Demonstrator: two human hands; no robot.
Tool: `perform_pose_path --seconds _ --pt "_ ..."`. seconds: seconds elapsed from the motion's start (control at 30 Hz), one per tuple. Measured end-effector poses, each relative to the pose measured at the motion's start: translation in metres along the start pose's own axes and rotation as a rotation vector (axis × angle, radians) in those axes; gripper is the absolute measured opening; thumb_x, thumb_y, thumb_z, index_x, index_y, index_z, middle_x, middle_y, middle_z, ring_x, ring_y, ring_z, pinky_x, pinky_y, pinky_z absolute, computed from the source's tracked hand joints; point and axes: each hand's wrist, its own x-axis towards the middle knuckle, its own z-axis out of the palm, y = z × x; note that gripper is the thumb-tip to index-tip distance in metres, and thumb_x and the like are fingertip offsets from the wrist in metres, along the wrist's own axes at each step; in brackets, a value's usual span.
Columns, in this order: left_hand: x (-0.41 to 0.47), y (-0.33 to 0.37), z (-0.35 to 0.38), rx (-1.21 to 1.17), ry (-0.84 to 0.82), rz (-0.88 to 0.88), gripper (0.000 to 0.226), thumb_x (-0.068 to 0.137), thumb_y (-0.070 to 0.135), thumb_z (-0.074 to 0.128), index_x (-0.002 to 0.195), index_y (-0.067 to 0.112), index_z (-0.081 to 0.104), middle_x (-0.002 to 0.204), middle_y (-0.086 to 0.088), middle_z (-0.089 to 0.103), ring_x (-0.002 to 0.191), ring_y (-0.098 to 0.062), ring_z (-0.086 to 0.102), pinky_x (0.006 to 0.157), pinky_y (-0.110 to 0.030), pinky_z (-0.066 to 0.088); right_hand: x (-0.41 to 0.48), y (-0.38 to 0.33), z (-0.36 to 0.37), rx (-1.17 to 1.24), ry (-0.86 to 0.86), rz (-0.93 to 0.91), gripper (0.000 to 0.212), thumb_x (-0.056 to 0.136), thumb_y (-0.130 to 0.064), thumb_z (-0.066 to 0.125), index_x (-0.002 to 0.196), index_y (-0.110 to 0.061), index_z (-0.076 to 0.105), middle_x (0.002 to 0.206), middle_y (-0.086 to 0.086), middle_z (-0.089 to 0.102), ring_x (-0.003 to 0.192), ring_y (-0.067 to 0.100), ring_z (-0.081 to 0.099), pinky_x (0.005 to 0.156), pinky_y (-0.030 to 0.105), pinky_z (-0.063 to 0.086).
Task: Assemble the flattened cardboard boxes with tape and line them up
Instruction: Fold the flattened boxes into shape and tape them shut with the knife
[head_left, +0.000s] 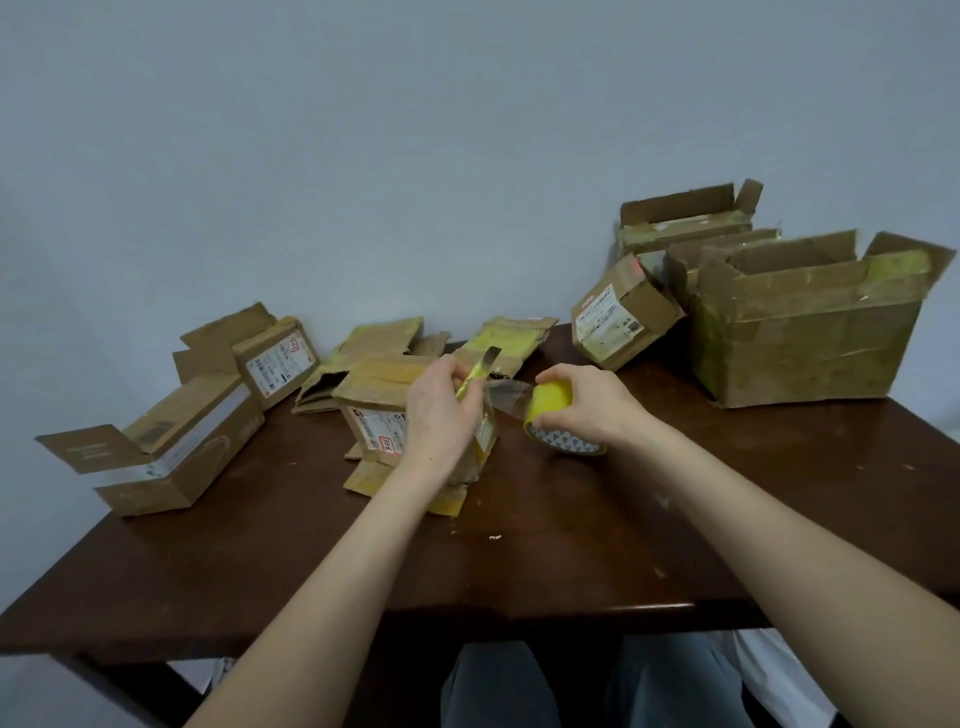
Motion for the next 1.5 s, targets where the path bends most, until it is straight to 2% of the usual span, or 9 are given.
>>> perform_pose_path --seconds 0.2,0.33,0.47,0.57,0.7,0.87,1.0,1.3,1.5 --pt "-0.012 0.005 0.002 -0.002 0.021 0.031 0.007 0.090 0.016 0.059 0.084 0.012 0.058 0.074 0.006 0.050 0.069 -0.009 0.043 0.061 -0.018 0.025 -0.011 0.008 0.007 -0.007 0.014 0.057 0.055 0.076 -0.042 0.075 0.123 -0.038 0.047 0.116 0.001 0.060 0.106 0.025 0.057 0.087 0.039 0.049" --pt "-0.014 0.002 0.000 -0.010 0.032 0.024 0.007 0.088 0.016 0.062 0.085 0.009 0.062 0.077 0.001 0.055 0.073 -0.013 0.047 0.061 -0.018 0.025 -0.012 0.006 0.014 0.030 0.073 0.063 0.033 0.086 -0.042 0.065 0.115 -0.038 0.049 0.114 0.000 0.062 0.105 0.026 0.057 0.086 0.039 0.048" --pt "-0.020 0.003 -0.002 0.001 0.034 0.054 0.005 0.085 0.013 0.064 0.082 0.009 0.062 0.072 0.003 0.053 0.069 -0.013 0.046 0.059 -0.018 0.025 -0.014 -0.001 0.015 0.003 0.112 0.113 0.024 0.086 -0.036 0.059 0.108 -0.037 0.050 0.111 0.000 0.062 0.101 0.027 0.058 0.079 0.035 0.047" --pt "-0.025 0.004 -0.002 0.005 0.036 0.077 0.004 0.085 0.013 0.064 0.082 0.011 0.062 0.071 0.006 0.050 0.068 -0.012 0.045 0.060 -0.019 0.028 -0.014 -0.005 0.015 0.000 0.121 0.149 0.031 0.084 -0.030 0.055 0.113 -0.037 0.050 0.115 0.000 0.062 0.104 0.029 0.058 0.080 0.034 0.046" --pt "-0.028 0.006 -0.002 -0.011 0.033 0.076 0.005 0.085 0.014 0.065 0.085 0.013 0.060 0.070 0.006 0.051 0.066 -0.009 0.046 0.059 -0.016 0.033 -0.014 -0.010 0.016 -0.035 0.105 0.150 0.044 0.087 -0.031 0.050 0.130 -0.042 0.050 0.130 0.001 0.059 0.118 0.028 0.054 0.091 0.036 0.044" --pt "-0.028 0.005 -0.002 0.008 0.008 0.065 0.005 0.087 0.016 0.064 0.087 0.012 0.060 0.073 0.007 0.050 0.069 -0.009 0.046 0.061 -0.017 0.029 -0.013 -0.015 0.019 -0.104 0.128 0.133 0.028 0.093 -0.043 0.050 0.121 -0.044 0.056 0.122 0.001 0.064 0.115 0.026 0.056 0.094 0.038 0.043" --pt "-0.027 0.003 -0.004 0.013 0.010 0.063 0.005 0.088 0.014 0.062 0.086 0.014 0.058 0.073 0.008 0.049 0.070 -0.009 0.046 0.061 -0.017 0.028 -0.011 -0.018 0.022 -0.054 0.182 0.154 0.017 0.093 -0.045 0.052 0.106 -0.042 0.062 0.112 0.000 0.066 0.110 0.026 0.057 0.090 0.037 0.043" --pt "-0.021 0.000 -0.002 0.056 -0.004 0.065 0.010 0.083 0.012 0.061 0.077 0.014 0.055 0.064 0.012 0.041 0.063 -0.008 0.040 0.057 -0.020 0.026 -0.005 -0.021 0.026 0.051 0.269 0.215 0.016 0.094 -0.042 0.053 0.094 -0.036 0.068 0.099 -0.001 0.068 0.102 0.024 0.059 0.091 0.037 0.045" --pt "-0.019 0.000 0.001 0.120 -0.018 0.073 0.008 0.084 0.012 0.059 0.077 0.015 0.055 0.067 0.008 0.044 0.069 -0.012 0.043 0.064 -0.022 0.030 -0.004 -0.022 0.026 0.073 0.273 0.223 0.013 0.093 -0.042 0.054 0.087 -0.037 0.066 0.097 -0.001 0.069 0.101 0.023 0.059 0.091 0.039 0.046"
